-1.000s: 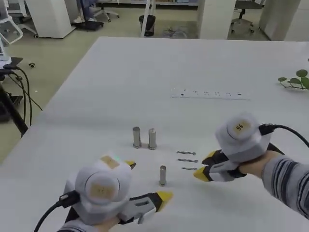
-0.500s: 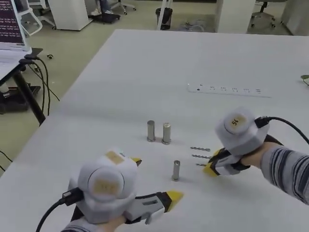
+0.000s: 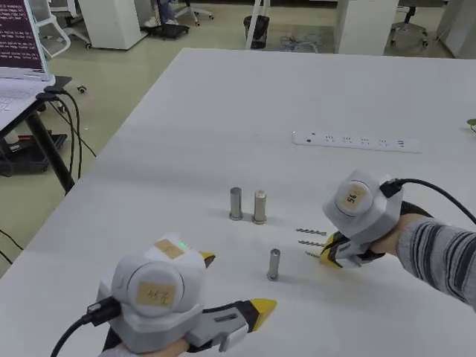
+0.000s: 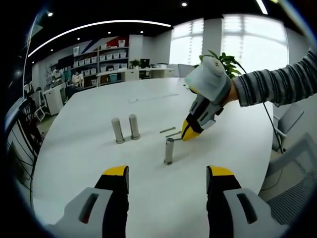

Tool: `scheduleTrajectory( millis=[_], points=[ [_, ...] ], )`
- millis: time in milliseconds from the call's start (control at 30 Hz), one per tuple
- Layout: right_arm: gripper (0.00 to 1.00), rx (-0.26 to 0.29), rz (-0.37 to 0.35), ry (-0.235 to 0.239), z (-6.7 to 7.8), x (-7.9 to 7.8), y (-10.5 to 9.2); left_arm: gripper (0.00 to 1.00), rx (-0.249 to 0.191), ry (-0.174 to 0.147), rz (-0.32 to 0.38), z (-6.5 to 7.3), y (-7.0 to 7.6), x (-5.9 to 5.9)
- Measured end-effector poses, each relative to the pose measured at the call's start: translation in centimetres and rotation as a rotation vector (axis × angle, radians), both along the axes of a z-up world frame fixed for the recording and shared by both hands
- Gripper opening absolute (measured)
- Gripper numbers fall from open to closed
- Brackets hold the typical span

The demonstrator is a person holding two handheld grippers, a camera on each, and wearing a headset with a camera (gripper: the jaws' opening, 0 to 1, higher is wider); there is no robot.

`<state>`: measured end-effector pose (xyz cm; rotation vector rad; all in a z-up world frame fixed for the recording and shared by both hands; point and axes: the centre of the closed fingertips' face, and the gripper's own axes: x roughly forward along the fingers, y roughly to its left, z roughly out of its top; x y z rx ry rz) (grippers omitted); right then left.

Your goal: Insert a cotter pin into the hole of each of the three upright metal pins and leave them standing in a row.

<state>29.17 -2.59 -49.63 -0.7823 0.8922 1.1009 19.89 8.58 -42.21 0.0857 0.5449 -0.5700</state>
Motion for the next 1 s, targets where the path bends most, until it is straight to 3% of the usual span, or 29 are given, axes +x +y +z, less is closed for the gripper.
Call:
scheduleTrajectory(
  millis=[100,333,467,733,933,1000],
  points=[
    [0.00,0.016,-0.018,0.006,0.0,-0.1,-0.1,0.60,0.008,0.010,-0.007,-0.2,-0.1,-0.3],
    [0.00,0.091,-0.025,-0.065,0.5,-0.7,0.2,0.57,0.032,0.024,-0.012,-0.8,0.1,-0.7],
    [0.00,0.123,-0.036,-0.075,1.3,-1.3,0.4,0.55,0.043,0.031,-0.016,-0.8,0.1,-0.8],
    [0.00,0.189,0.007,-0.134,3.4,-3.0,1.3,0.50,0.022,0.013,-0.031,0.0,-0.6,-0.4],
    [0.00,0.262,0.079,-0.186,5.3,-5.0,2.6,0.44,-0.017,0.033,-0.047,0.3,-1.5,-0.4],
    [0.00,0.261,0.096,-0.192,5.6,-5.5,2.8,0.42,-0.038,0.036,-0.050,0.4,-1.8,-0.4]
  ],
)
